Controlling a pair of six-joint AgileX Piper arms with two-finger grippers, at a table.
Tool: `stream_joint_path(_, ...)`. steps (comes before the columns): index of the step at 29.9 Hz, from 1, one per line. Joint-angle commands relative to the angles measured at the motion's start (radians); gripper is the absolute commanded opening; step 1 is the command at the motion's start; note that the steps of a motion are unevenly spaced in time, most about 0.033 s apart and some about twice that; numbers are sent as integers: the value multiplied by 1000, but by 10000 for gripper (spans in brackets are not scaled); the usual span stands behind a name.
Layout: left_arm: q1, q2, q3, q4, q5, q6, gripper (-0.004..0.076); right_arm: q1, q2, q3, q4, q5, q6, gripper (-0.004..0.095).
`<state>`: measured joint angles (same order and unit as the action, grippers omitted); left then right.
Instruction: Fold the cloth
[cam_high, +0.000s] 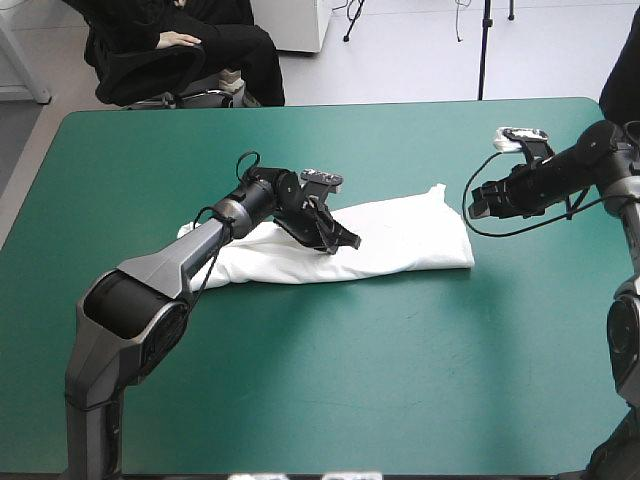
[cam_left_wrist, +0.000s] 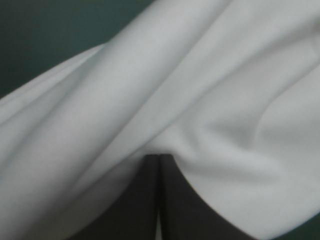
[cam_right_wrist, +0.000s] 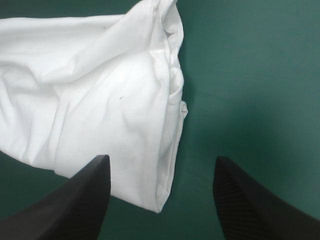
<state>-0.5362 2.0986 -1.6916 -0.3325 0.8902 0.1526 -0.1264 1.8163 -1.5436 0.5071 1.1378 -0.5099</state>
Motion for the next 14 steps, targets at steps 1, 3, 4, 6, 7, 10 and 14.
stream_joint_path(1,-5,-26,-11,35,31,-8,-17,0,-3,-23,67,1,-18,568)
stream_joint_path(3,-5,-26,-11,35,31,-8,-17,10,23,-23,84,1,-26,568)
stream_joint_path(4,-5,-26,-11,37,33,-6,-17,15,37,-23,92,1,-27,568)
stream_joint_path(6,-5,-26,-11,37,33,-6,-17,27,65,-23,114,1,-41,568)
stream_joint_path(7,-5,-26,-11,37,33,-6,-17,36,77,-23,120,3,-41,568)
stream_joint_path(10,-5,-26,-11,41,33,-6,-17,60,114,-23,120,4,-44,568)
stream_joint_path(14,-5,-26,-11,46,35,-4,-17,71,156,-23,131,8,-42,568)
